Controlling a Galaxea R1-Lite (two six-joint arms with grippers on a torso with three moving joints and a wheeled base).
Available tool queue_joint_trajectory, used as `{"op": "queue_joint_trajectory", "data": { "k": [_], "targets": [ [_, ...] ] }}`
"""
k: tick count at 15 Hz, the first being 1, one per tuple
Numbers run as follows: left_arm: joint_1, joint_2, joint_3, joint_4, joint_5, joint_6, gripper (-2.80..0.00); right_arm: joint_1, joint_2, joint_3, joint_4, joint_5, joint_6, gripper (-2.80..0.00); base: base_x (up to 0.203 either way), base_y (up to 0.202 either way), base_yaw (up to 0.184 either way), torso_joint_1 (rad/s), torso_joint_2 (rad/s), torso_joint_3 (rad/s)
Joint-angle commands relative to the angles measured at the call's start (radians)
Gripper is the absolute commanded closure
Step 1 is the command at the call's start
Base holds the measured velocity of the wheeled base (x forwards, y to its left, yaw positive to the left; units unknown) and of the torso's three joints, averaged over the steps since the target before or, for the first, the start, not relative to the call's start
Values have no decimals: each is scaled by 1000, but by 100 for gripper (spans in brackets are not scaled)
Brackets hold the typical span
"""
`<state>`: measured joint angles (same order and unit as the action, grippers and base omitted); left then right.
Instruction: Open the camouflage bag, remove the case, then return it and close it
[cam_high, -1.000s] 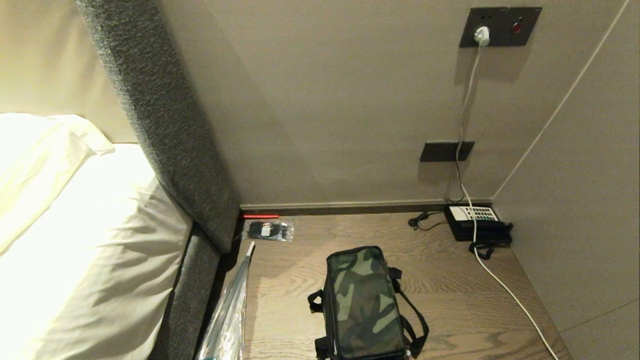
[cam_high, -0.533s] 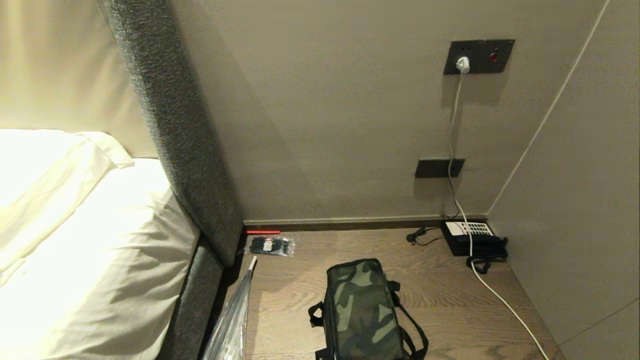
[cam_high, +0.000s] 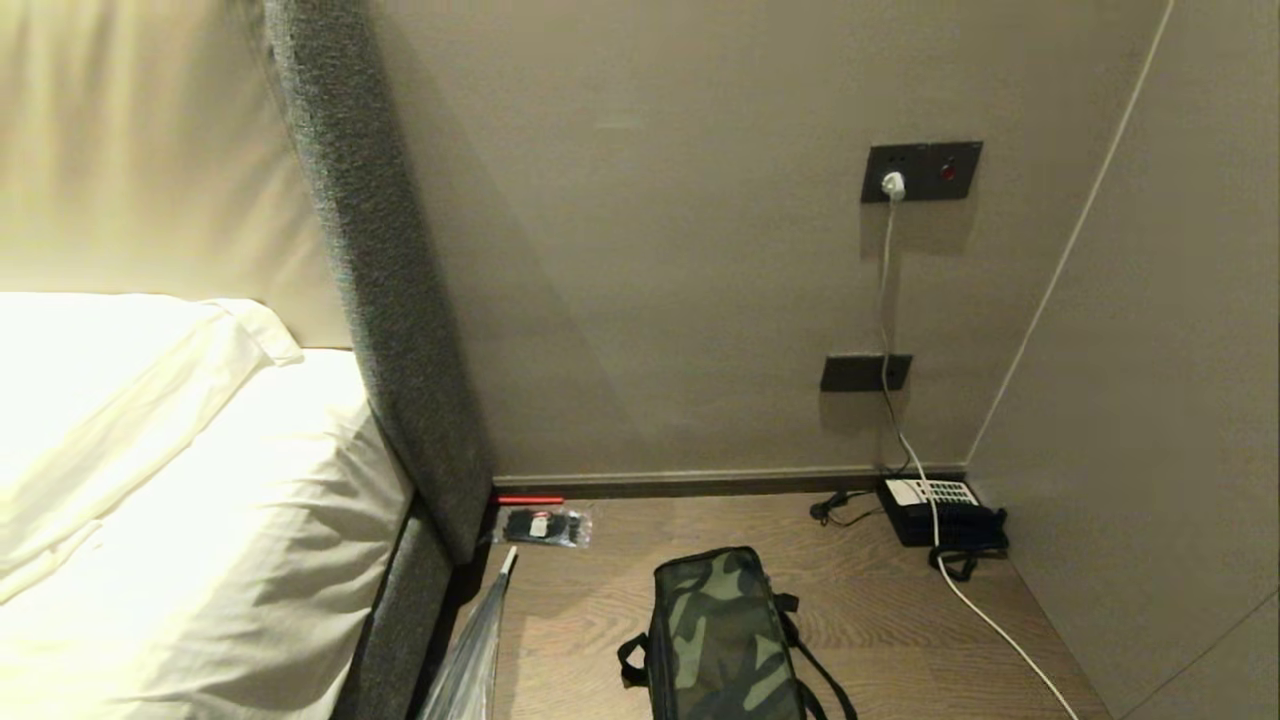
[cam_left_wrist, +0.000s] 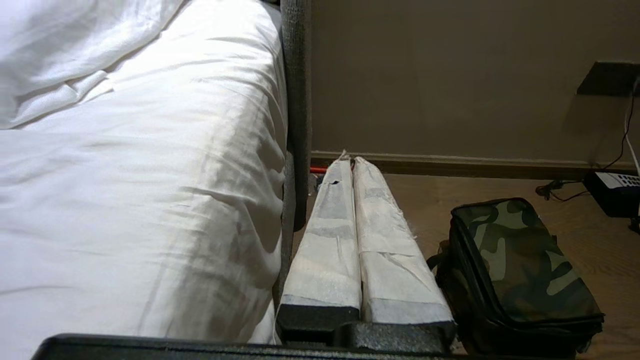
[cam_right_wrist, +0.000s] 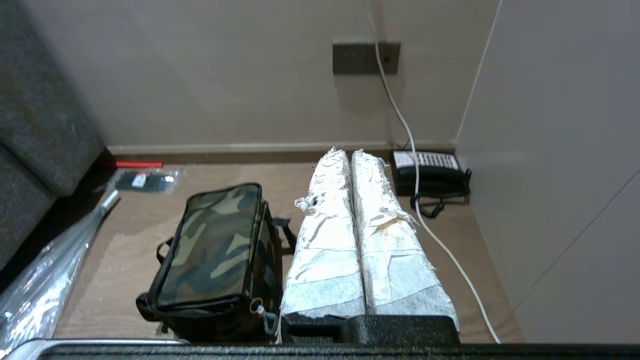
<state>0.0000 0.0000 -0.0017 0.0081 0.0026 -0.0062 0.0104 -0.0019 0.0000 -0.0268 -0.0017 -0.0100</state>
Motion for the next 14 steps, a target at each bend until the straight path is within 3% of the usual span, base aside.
{"op": "queue_joint_trajectory", "data": {
  "k": [1,14],
  "targets": [
    [0,-2,0,0,0,2,0,0,-23,11,-1,0,-1,0,0,0,0,4,1,207],
    [0,-1,0,0,0,3,0,0,-23,11,-2,2,-4,0,0,0,0,0,1,26]
  ]
}}
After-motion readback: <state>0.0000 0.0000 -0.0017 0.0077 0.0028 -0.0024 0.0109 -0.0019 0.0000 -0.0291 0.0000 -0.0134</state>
